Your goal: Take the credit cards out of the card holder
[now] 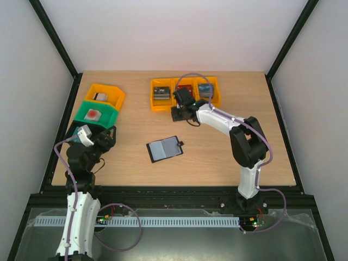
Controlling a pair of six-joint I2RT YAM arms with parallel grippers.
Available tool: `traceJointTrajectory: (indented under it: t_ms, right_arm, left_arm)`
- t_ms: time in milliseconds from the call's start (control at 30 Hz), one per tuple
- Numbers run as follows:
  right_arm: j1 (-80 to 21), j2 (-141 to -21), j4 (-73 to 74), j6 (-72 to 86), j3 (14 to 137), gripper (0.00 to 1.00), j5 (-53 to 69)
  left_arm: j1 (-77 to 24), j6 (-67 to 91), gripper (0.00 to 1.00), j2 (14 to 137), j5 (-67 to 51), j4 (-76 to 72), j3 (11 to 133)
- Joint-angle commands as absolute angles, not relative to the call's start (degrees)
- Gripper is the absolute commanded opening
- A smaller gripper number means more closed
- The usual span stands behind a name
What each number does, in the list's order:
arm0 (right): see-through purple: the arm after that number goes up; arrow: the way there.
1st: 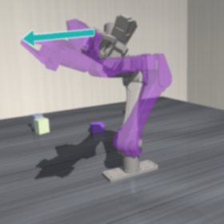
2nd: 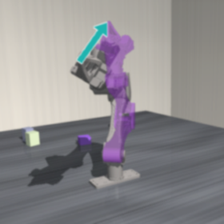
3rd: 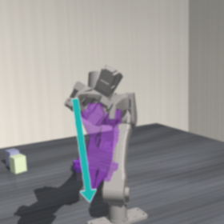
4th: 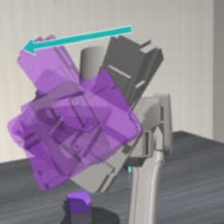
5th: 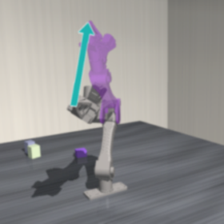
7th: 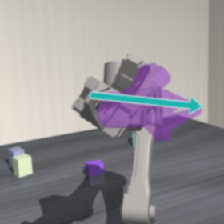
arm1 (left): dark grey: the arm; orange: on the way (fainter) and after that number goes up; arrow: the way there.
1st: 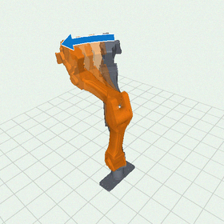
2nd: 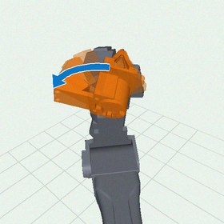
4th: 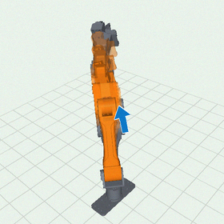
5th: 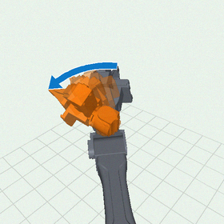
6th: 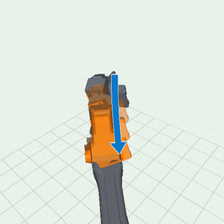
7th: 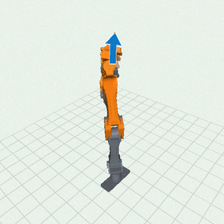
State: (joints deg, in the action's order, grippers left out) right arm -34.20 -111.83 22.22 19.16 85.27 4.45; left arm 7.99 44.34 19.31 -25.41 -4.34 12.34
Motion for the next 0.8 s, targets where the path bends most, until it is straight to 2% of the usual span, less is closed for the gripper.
traceJointTrajectory:
  t_ms: [0,167,467,667,767]
  right_arm:
    - [-39.3,-106.0,29.4,18.1,78.7,0.47,7.7]
    - [-44.9,-104.4,26.2,20.0,72.1,0.48,14.3]
    - [-45.4,-106.0,18.0,22.7,62.3,0.44,18.8]
    - [-45.7,-106.4,13.0,24.5,61.0,0.37,25.1]
    - [-45.9,-106.4,12.1,25.0,61.0,0.35,26.2]
  left_arm:
    - [2.7,48.7,0.99,24.8,-29.3,-4.5,10.1]
    - [-7.8,53.0,1.00,38.0,-28.1,-8.8,9.5]
    - [-17.4,56.4,0.99,60.2,-22.6,-16.2,12.0]
    - [-23.0,58.4,0.99,67.6,-18.9,-19.7,10.0]
    - [-25.9,59.7,0.92,69.0,-18.5,-22.7,8.9]
